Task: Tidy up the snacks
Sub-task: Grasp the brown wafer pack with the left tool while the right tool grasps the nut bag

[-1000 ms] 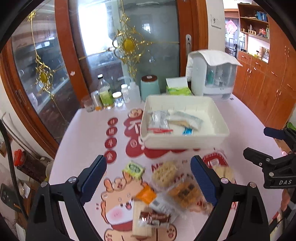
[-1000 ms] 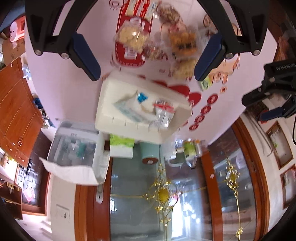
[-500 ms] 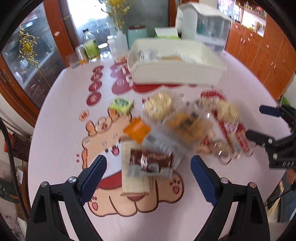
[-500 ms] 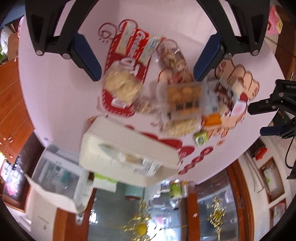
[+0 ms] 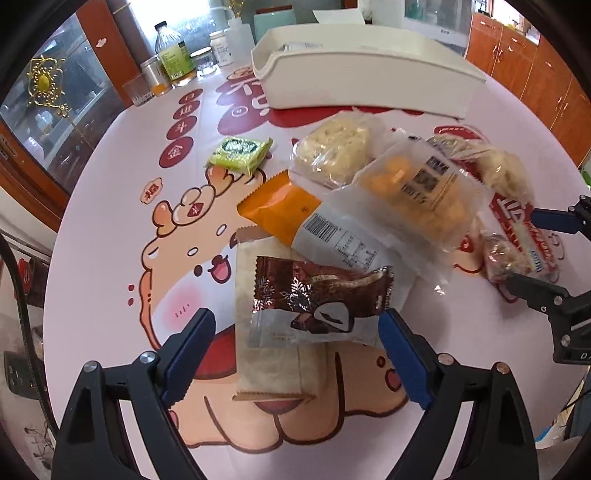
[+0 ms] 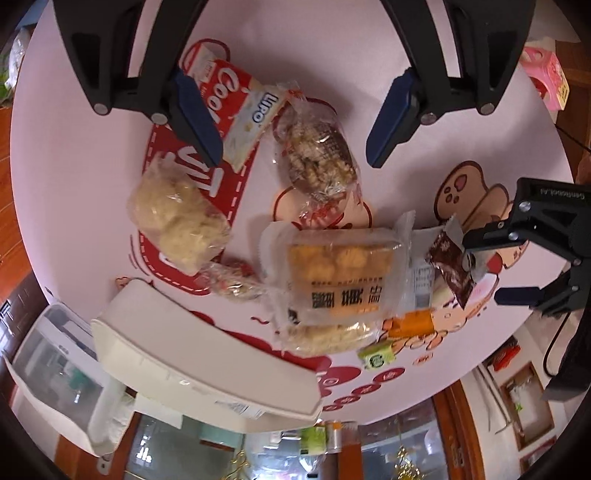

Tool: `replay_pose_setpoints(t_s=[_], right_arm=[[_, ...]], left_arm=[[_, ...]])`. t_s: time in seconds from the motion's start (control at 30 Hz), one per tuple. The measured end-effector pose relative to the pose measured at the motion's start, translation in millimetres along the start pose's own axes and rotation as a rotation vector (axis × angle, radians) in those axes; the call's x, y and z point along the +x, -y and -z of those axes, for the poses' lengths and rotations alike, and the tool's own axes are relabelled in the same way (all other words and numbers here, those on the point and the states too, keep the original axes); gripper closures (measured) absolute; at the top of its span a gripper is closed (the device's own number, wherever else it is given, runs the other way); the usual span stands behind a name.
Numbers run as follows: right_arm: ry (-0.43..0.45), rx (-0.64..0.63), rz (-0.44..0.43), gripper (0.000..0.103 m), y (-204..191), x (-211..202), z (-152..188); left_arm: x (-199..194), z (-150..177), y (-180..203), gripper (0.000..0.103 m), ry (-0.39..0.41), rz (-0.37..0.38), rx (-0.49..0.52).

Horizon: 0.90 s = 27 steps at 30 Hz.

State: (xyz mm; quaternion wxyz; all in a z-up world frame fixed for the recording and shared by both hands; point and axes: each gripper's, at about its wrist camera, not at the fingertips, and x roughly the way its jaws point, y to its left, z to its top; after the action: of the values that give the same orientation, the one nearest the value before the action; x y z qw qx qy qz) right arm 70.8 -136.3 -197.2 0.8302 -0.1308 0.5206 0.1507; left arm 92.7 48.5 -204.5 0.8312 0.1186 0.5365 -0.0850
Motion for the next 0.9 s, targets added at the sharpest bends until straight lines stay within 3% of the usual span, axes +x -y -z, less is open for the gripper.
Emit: replay_pose_setpoints(t_s=[0.13,0.2,0.3,0.4,0.47,0.6,0.9], right_arm=[[-0.015,-0.016,-0.006,0.031,-4,10,-2],[-0.026,-0.024,-0.011,0.037,-6,15,-2],[-0.052,-0.032,-0.038,0.052,-9,23,-1],[-0.043,-0.043,-0.030,0.054,-11,25,-1],[-0.039,-0.039,-0.046,0.054,-11,24,-1],[-0.035,-0.022,-0.055,0.056,-10,25,-1],[0.021,0.098,-0.059,0.057,-6,6,8]], left_arm=[[10,-2,4,0.016,-0.014,0.001,0.008],[13,-4,6,0.023,-0.018,0.009,0.012],[17,-6,8,0.038,-0.030,0.035,0.009],[15,-7,8,0.064,-0.017,0.033,0.004],[12,-6,10,0.071,-0.007,0.039,0.008],[10,-5,14,0.078,0.006,0.033,0.024],[0,3,19,0.080,0.010,0.031,0.002]])
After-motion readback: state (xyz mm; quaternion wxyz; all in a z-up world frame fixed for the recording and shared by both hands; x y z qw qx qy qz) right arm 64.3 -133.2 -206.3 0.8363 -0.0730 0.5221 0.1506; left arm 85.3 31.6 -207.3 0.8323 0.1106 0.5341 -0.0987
